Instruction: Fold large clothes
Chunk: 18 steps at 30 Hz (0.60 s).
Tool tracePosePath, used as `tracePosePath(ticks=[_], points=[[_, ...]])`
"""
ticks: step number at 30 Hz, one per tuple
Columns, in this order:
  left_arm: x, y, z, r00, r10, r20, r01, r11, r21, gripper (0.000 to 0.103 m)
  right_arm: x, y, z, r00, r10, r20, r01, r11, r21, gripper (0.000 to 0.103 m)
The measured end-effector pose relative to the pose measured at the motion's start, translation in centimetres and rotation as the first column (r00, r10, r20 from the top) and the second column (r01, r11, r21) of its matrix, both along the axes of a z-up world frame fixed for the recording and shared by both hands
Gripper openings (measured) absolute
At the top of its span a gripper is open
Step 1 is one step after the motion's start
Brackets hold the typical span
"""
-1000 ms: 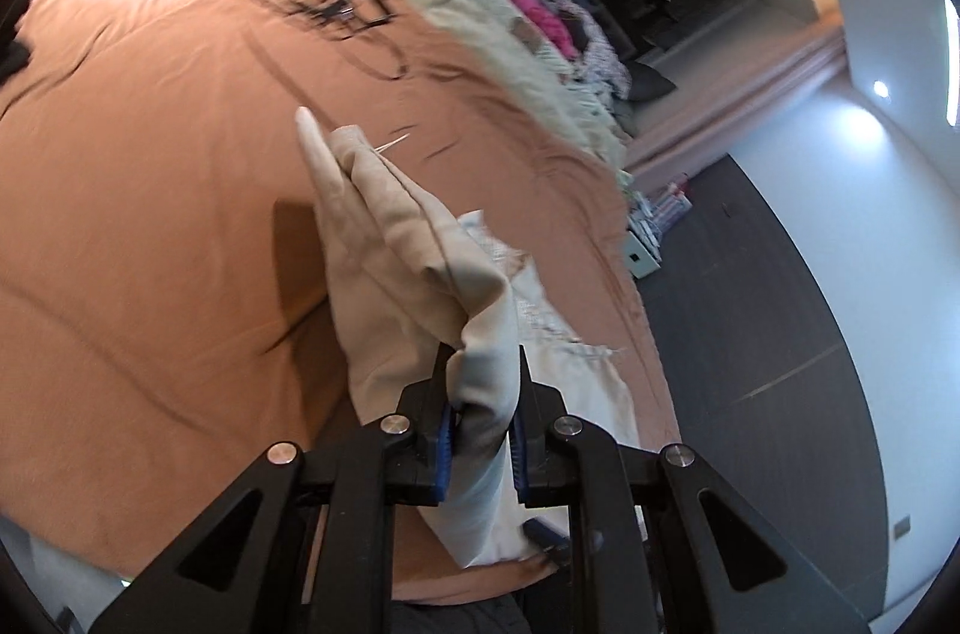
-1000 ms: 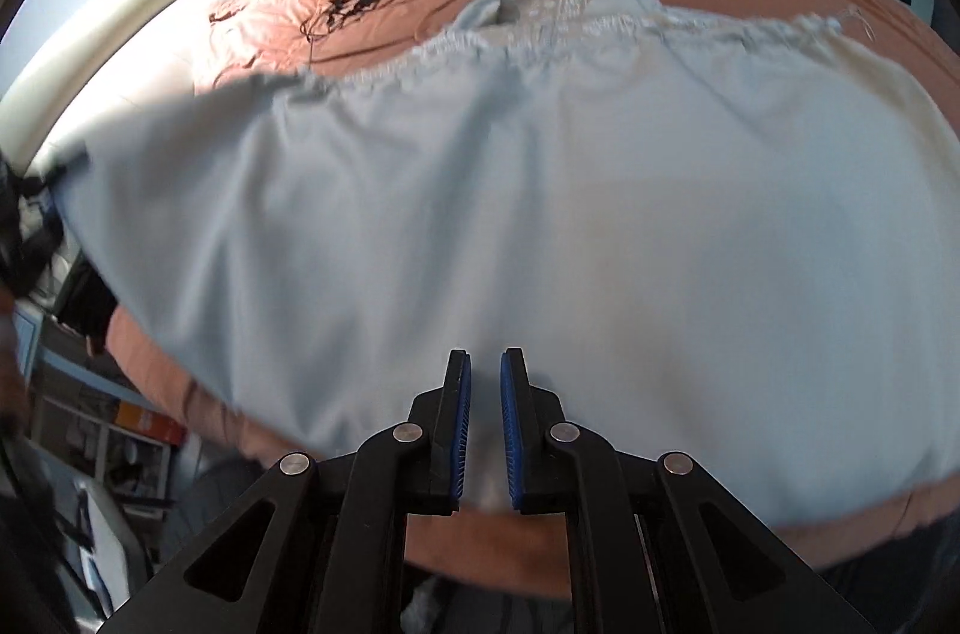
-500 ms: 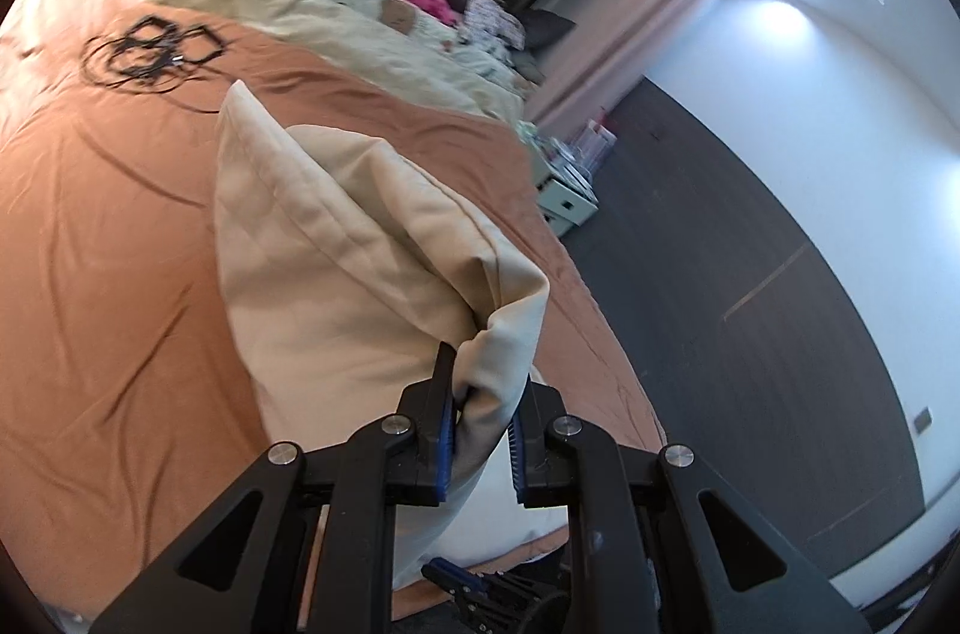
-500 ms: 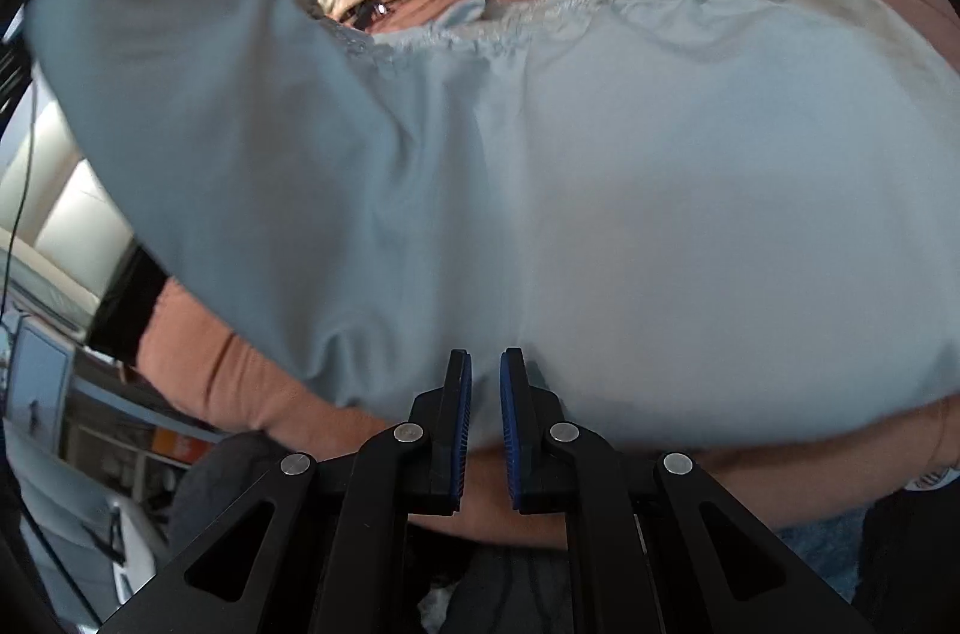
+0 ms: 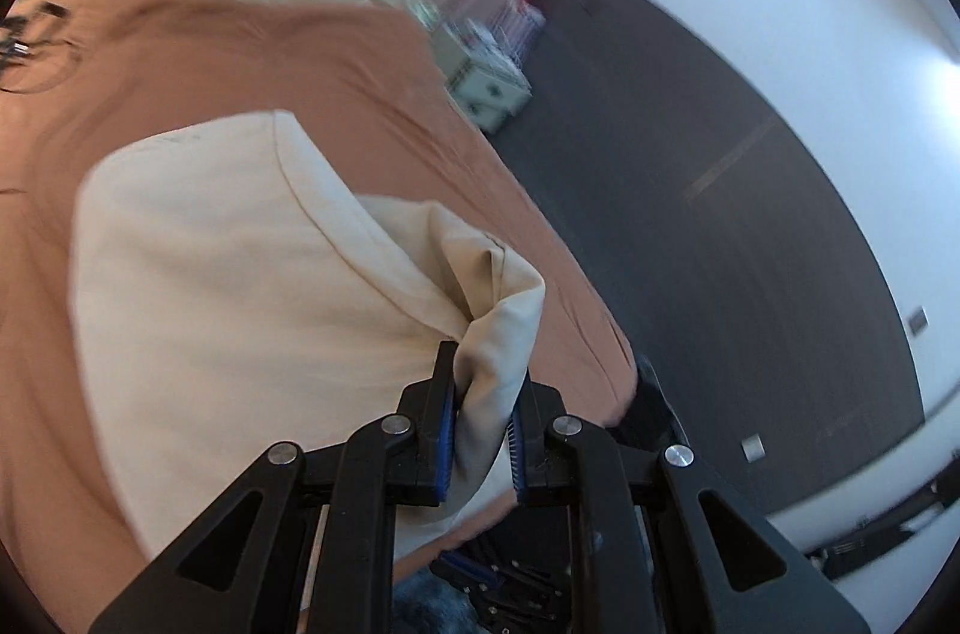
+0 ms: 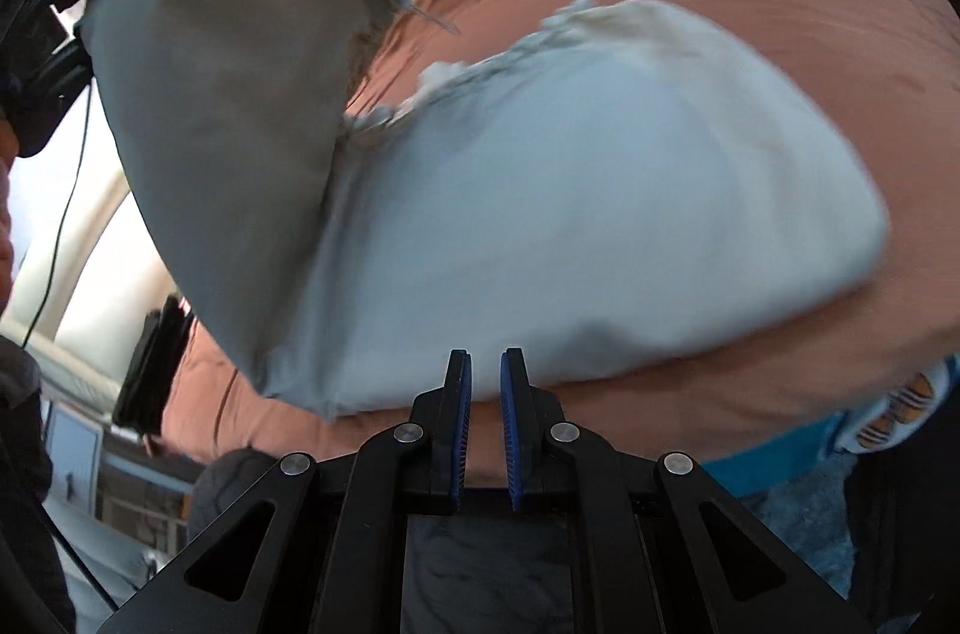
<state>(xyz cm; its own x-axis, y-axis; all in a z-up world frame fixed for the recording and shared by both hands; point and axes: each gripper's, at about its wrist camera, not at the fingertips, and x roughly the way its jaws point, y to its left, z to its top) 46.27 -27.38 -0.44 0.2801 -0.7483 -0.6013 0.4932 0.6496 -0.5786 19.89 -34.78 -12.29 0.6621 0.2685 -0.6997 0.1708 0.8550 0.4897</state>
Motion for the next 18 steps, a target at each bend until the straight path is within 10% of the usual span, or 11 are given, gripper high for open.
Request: tracePosePath(ticks=[5, 9, 14, 18], points=[[-1.2, -6.8, -5.1, 0.985, -0.131, -0.116, 0.144, 0.983, 0.112, 0.018, -2.5, -3.9, -0.5, 0.996, -0.089, 0.002, 0.089, 0.995, 0.039, 0.014], [-1.7, -7.5, -7.9, 0.964, -0.194, -0.183, 0.218, 0.968, 0.121, 0.032, -4.0, -6.6, -0.8, 0.986, -0.161, 0.033, 0.155, 0.98, 0.122, 0.052], [-1.9, -4.2, -6.3, 0.972, -0.165, -0.166, 0.174, 0.984, 0.043, 0.071, -4.1, -7.7, -0.2, 0.982, -0.171, 0.082, 0.152, 0.969, 0.196, 0.06], [-1.0, -0.8, -4.8, 0.987, -0.094, -0.13, 0.1, 0.994, 0.043, 0.073, -3.3, -7.6, 0.4, 0.979, -0.158, 0.126, 0.125, 0.964, 0.236, 0.082]])
